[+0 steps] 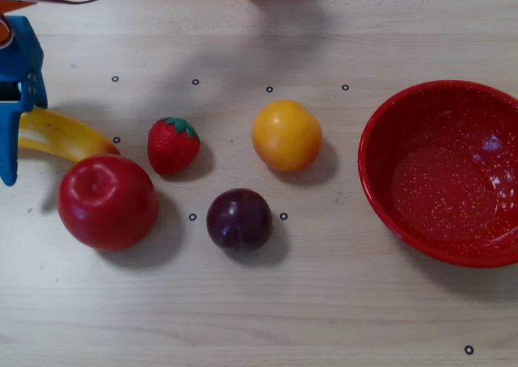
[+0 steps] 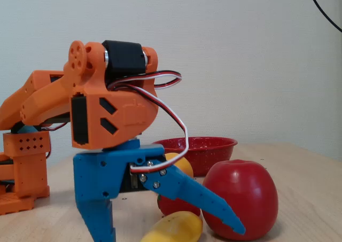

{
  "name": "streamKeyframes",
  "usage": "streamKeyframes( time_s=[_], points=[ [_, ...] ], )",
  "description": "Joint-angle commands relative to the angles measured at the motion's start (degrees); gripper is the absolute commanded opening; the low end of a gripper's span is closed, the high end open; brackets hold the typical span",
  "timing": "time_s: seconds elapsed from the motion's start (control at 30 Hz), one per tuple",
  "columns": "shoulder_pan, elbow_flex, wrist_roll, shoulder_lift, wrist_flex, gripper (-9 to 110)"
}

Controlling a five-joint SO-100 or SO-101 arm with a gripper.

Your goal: Put the banana in the red bowl.

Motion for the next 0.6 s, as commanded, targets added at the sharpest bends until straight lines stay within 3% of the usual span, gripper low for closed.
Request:
streamKeyframes(
  time_s=[0.0,0.57],
  points=[
    [-2.2,-4.9,0.4,4.1,5.2,56],
    [-3.6,-7.2,2.3,2.6,4.9,54]
  ],
)
